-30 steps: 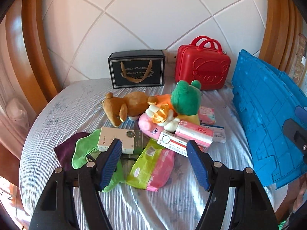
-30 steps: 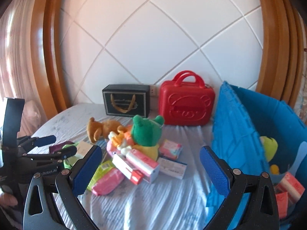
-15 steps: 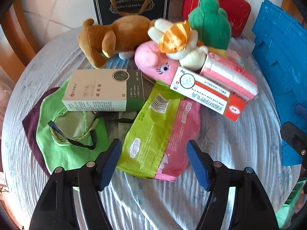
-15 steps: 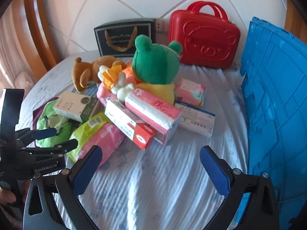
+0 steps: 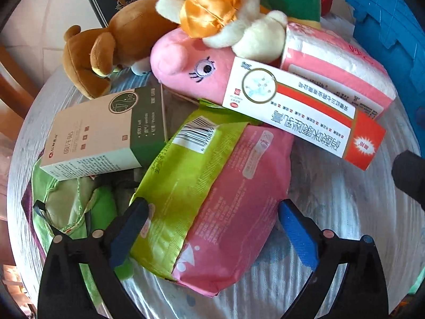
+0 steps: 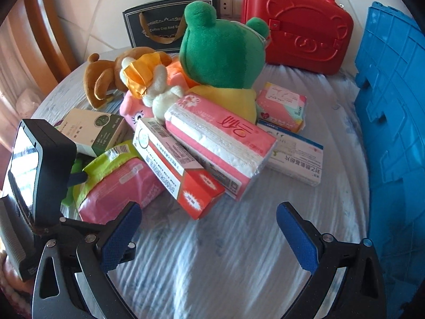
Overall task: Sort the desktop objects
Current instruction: 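Grasp the green-pink wipes pack with left gripper while right gripper grasps the red-white ointment box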
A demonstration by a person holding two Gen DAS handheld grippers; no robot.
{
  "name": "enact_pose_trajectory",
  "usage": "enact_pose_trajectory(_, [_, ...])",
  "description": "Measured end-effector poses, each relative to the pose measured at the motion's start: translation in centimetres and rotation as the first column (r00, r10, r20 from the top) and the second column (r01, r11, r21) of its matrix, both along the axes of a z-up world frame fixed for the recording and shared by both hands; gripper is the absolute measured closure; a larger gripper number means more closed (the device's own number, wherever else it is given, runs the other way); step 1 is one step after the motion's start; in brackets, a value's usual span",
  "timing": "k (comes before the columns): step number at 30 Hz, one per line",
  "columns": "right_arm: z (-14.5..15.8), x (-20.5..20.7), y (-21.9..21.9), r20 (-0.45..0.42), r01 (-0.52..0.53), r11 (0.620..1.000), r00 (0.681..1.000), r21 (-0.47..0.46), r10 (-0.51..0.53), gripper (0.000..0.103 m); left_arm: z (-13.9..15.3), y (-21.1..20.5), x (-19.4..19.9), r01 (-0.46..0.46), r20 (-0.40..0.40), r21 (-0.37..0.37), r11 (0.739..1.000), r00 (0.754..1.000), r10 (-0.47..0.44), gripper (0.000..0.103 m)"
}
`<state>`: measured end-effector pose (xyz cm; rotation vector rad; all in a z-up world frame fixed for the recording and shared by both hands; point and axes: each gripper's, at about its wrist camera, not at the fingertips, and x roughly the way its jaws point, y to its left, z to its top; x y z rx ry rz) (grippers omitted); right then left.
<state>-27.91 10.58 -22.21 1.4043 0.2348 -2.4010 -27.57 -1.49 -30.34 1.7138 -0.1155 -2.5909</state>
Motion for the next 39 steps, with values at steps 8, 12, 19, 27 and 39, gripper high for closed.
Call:
enact_pose_trajectory(8, [-3.1, -1.9, -3.3, 0.054, -0.061, 0.998, 0.997, -0.005, 0.061, 0.000, 0.9, -5.2, 1.7, -0.107, -0.014, 0.111, 0.988, 0.994, 0.109, 0.034])
enact_pose_trajectory(12, [-5.3, -2.0, -5.3, 0.080, -0.105, 0.993, 0.992, 0.049, 0.100, 0.014, 0.9, -4.5, 1.8, -0.042, 0.008, 0.071, 0.997, 0.999, 0.042, 0.030])
enact_pose_trajectory(19, [-6.9, -0.8, -4.0, 0.135, -0.074, 0.992, 0.989, 0.106, 0.060, 0.052, 0.5, -3.0, 0.6, 0.025, 0.021, 0.010, 1.000, 0.999, -0.025, 0.006])
enact_pose_trajectory(27, [-7.8, 1.3, -0.1, 0.210, 0.036, 0.994, 0.976, 0.102, -0.057, 0.053, -0.5, -1.7, 2.4, -0.026, 0.050, 0.012, 1.000, 0.998, 0.025, 0.014])
enact_pose_trajectory(39, [-6.3, 3.0, 1.7, 0.197, 0.051, 0.998, 0.979, 0.038, -0.057, 0.027, 2.4, -2.8, 7.0, -0.077, 0.043, 0.095, 0.993, 0.996, 0.073, 0.018])
